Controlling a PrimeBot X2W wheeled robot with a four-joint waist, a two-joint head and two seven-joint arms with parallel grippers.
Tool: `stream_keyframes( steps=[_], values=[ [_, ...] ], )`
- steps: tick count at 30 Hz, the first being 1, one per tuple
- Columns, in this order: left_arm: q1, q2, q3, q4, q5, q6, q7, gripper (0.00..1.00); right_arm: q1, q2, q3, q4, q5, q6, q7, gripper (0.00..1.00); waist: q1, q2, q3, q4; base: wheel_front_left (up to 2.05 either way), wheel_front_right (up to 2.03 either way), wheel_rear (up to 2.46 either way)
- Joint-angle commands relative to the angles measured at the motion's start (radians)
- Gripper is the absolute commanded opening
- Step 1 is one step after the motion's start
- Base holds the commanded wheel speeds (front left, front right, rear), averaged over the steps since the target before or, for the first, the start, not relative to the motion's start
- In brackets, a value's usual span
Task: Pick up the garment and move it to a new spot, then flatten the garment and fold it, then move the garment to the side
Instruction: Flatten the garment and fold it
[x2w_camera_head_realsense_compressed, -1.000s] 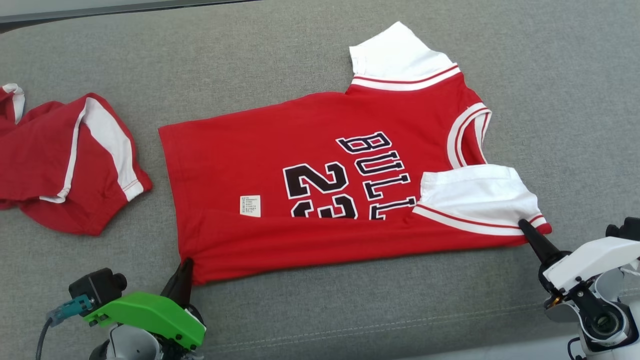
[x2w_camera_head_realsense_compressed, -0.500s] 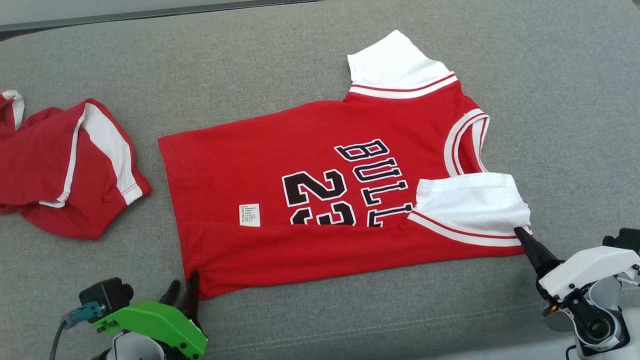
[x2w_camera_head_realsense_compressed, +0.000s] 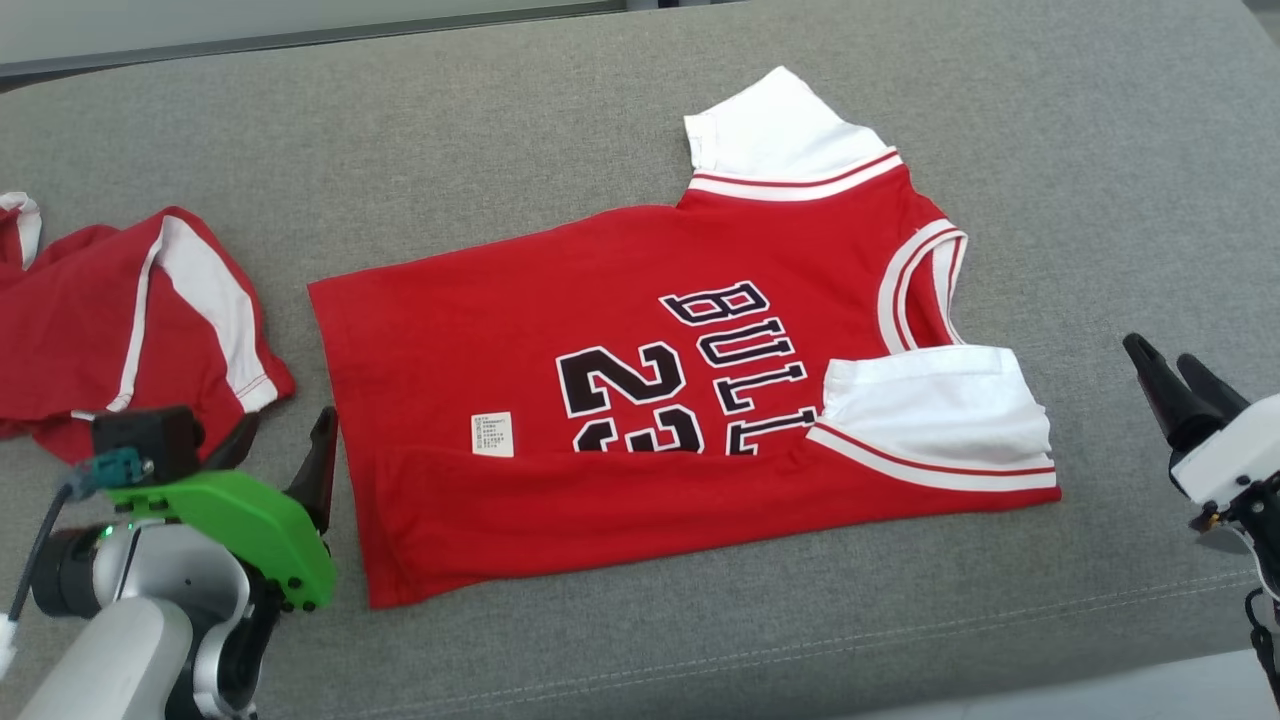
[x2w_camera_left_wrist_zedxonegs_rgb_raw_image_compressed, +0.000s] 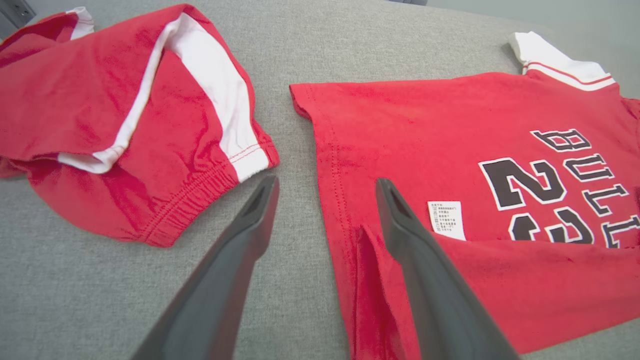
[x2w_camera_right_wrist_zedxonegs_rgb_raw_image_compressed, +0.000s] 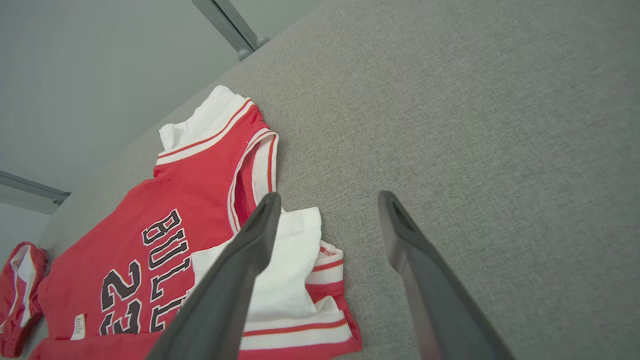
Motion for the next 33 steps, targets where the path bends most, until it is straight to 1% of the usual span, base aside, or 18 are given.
stream_keyframes(
  steps=[1,3,5,8,12,18,21,23,33],
  values=[
    [-0.041,0.008,-0.008,0.001,0.016,-0.008,0.015,1.00,-0.023,-0.007,0.005,-0.015,-0.011,0.000,0.012,1.00,0.0000,0.0000,0.006,-0.002,0.00,0.00,0.00],
    [-0.104,0.009,-0.020,0.020,0.030,-0.015,0.040,1.00,-0.053,-0.013,0.013,-0.040,-0.014,0.000,0.028,1.00,0.0000,0.0000,0.017,-0.001,0.00,0.00,0.00],
    [-0.164,-0.009,-0.032,0.052,0.040,-0.019,0.058,1.00,-0.078,-0.005,0.018,-0.053,-0.016,0.000,0.037,1.00,0.0000,0.0000,0.033,0.002,0.00,0.00,0.00],
    [-0.253,-0.032,-0.060,0.125,0.072,-0.022,0.076,1.00,-0.104,0.009,0.033,-0.073,-0.021,0.000,0.049,1.00,0.0000,0.0000,0.063,0.005,0.00,0.00,0.00],
    [-0.355,-0.078,-0.077,0.233,0.086,-0.034,0.073,1.00,-0.127,0.017,0.058,-0.098,-0.017,0.000,0.066,1.00,0.0000,0.0000,0.110,0.006,0.00,0.00,0.00],
    [-0.483,-0.102,-0.099,0.390,0.109,-0.057,0.101,1.00,-0.159,0.013,0.074,-0.122,-0.017,0.000,0.076,1.00,0.0000,0.0000,0.167,0.002,0.00,0.00,0.00],
    [-0.535,-0.116,-0.107,0.461,0.109,-0.057,0.129,1.00,-0.174,0.012,0.078,-0.126,-0.015,0.000,0.078,1.00,0.0000,0.0000,0.187,0.004,0.00,0.00,0.00],
    [-0.566,-0.125,-0.102,0.496,0.106,-0.050,0.130,1.00,-0.185,0.012,0.081,-0.129,-0.013,0.000,0.078,1.00,0.0000,0.0000,0.199,0.005,0.00,0.00,0.00],
    [-0.633,-0.162,-0.112,0.625,0.118,-0.070,0.076,1.00,-0.208,0.005,0.088,-0.136,0.003,0.000,0.074,1.00,0.0000,0.0000,0.244,0.007,0.00,0.00,0.00]
  ],
)
